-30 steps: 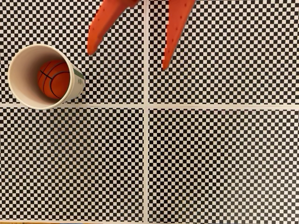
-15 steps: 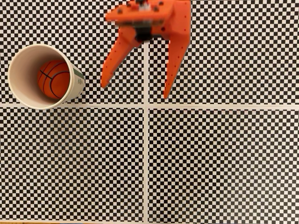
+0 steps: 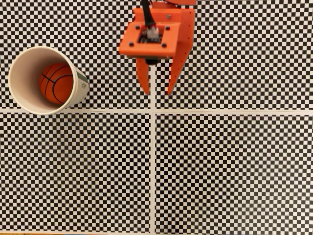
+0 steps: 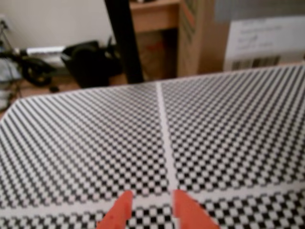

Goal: Grasp basketball and place into cup.

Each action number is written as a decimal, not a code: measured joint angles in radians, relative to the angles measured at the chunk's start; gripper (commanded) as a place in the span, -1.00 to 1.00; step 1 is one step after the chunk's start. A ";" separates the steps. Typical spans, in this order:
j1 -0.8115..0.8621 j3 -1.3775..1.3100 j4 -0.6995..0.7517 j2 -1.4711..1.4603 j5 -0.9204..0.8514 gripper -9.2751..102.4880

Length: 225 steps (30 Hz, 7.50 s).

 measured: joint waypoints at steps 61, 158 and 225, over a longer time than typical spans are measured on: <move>0.097 0.000 0.664 0.000 -0.044 -0.84; 0.026 0.000 0.669 0.000 -0.054 -0.83; 0.026 0.000 0.669 0.000 -0.054 -0.83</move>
